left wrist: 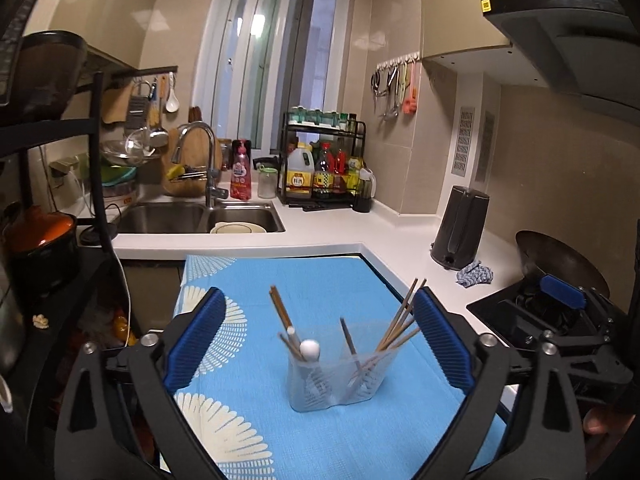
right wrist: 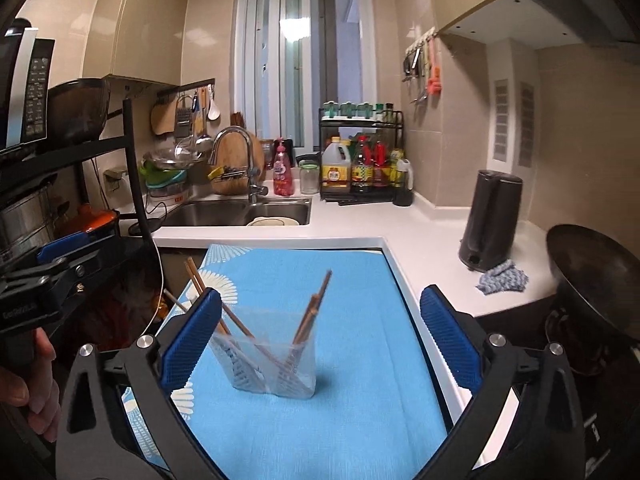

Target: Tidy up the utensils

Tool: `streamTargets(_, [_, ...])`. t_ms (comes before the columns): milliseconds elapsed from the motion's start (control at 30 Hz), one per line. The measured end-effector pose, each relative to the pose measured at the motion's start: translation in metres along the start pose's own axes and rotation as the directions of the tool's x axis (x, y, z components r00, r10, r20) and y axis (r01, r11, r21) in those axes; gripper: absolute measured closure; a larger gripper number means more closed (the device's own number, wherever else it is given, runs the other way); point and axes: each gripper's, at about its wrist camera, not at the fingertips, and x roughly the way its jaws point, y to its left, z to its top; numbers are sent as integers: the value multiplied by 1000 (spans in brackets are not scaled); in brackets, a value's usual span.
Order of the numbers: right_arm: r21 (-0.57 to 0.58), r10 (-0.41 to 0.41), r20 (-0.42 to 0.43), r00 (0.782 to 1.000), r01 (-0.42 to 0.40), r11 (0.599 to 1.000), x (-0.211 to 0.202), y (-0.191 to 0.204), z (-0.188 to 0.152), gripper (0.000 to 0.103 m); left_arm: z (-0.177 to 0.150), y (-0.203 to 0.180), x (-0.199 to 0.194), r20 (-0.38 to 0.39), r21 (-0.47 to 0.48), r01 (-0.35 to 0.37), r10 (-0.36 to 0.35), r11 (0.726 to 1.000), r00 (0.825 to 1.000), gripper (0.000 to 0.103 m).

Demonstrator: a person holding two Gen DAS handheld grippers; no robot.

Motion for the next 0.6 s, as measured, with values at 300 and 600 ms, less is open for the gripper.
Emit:
streamTargets(300, [-4, -122, -29, 992, 122, 993, -19, -3, -65, 5, -83, 3, 3, -86, -54, -45, 40, 998, 995, 8])
streamTargets(600, [5, -140, -116, 983, 142, 990, -6, -3, -116, 5, -140, 1, 16, -174, -54, -62, 52, 997, 983, 8])
